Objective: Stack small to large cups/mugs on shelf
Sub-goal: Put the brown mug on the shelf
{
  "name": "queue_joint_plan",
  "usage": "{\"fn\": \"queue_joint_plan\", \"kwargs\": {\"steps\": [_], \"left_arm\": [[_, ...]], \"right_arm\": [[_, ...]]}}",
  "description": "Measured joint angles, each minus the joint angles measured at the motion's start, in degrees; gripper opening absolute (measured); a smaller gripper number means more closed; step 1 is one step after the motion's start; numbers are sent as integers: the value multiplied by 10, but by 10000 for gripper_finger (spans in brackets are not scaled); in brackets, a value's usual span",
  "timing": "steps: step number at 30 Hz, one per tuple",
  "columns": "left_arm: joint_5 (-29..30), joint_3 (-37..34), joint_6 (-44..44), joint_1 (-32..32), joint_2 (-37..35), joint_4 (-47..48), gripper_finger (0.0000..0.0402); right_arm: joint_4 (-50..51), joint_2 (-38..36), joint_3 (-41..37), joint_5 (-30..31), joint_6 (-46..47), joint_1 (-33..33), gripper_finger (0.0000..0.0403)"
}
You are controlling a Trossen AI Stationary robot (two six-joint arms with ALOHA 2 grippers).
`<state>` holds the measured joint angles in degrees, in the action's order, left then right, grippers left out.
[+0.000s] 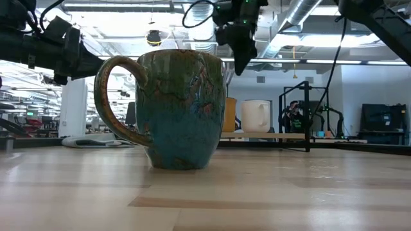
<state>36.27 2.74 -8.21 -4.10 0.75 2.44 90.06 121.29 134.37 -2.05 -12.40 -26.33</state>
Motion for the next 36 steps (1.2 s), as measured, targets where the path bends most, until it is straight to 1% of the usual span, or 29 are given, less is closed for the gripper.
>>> {"fn": "queue_joint_plan", "kwargs": {"steps": [4,8,12,14,17,23,26,29,31,34,36], "left_arm": [[0,0,0,0,0,0,140],[0,0,0,0,0,0,140],[0,0,0,0,0,0,140],[0,0,0,0,0,0,140],[0,0,0,0,0,0,140],[0,0,-10,0,0,0,140],[0,0,-20,0,0,0,140],[-1,0,-26,0,0,0,140],[-1,0,-30,0,0,0,140],[-1,0,-31,0,0,0,140],[-1,0,-31,0,0,0,140]], "right_arm": [[-1,-24,1,-37,11,17,113],[-1,-53,1,-37,21,31,113],[0,-104,1,-36,35,36,113],[0,-131,1,-25,44,36,113],[0,-171,1,8,55,35,113],[0,-245,1,12,56,41,113],[-1,-280,-3,48,74,52,113],[-2,-327,-32,110,94,78,113],[-1,-361,-71,145,115,98,113],[-31,-418,-157,183,143,132,113],[-84,-462,-231,188,149,153,113]]}}
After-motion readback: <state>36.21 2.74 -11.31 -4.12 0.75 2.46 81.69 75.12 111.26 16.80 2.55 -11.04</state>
